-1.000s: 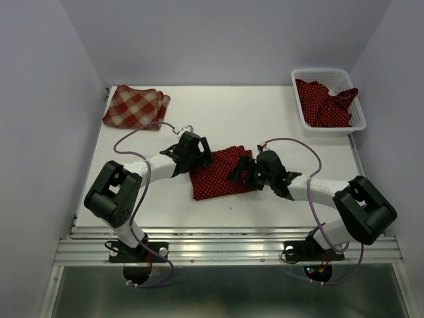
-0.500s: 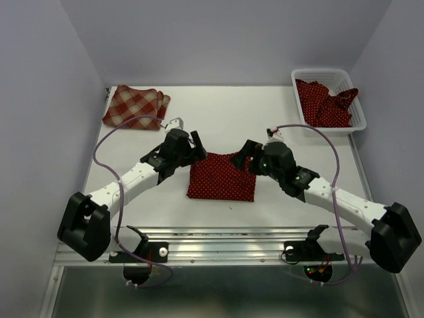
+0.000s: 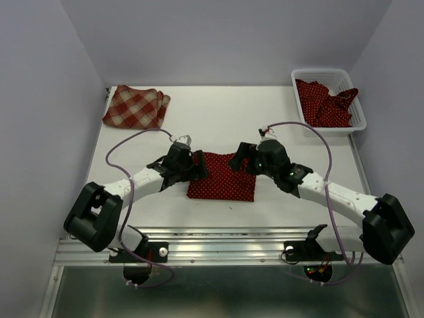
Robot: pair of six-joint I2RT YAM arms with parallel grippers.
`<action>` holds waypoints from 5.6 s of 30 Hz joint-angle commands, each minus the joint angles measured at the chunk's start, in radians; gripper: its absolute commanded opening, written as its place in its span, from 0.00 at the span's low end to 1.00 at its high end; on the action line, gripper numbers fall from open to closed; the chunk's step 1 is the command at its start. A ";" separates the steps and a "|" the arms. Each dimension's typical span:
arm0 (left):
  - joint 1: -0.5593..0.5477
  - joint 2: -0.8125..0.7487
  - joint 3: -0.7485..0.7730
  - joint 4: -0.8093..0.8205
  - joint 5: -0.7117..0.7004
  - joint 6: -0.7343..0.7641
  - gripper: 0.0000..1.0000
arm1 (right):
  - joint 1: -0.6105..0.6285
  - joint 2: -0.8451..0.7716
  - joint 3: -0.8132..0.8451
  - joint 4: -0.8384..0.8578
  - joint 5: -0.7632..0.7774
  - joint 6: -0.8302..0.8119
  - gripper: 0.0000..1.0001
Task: Fold and stack the skirts
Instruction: Neatly place the folded skirt to the corner, then grab the skirt from the pile
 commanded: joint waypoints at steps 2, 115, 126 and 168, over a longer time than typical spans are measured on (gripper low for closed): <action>0.002 0.106 0.021 0.082 0.047 0.045 0.99 | -0.002 -0.040 0.031 0.012 0.017 -0.053 1.00; 0.674 0.940 1.579 -0.142 -0.253 1.042 0.06 | -0.021 0.220 0.232 -0.085 0.434 -0.287 1.00; 0.675 0.857 1.619 -0.244 -0.223 0.917 0.99 | -0.152 0.247 0.365 -0.166 0.394 -0.223 1.00; 0.376 -0.216 0.475 -0.005 -0.037 0.153 0.99 | -0.878 0.715 1.413 -0.164 -0.194 -0.442 0.00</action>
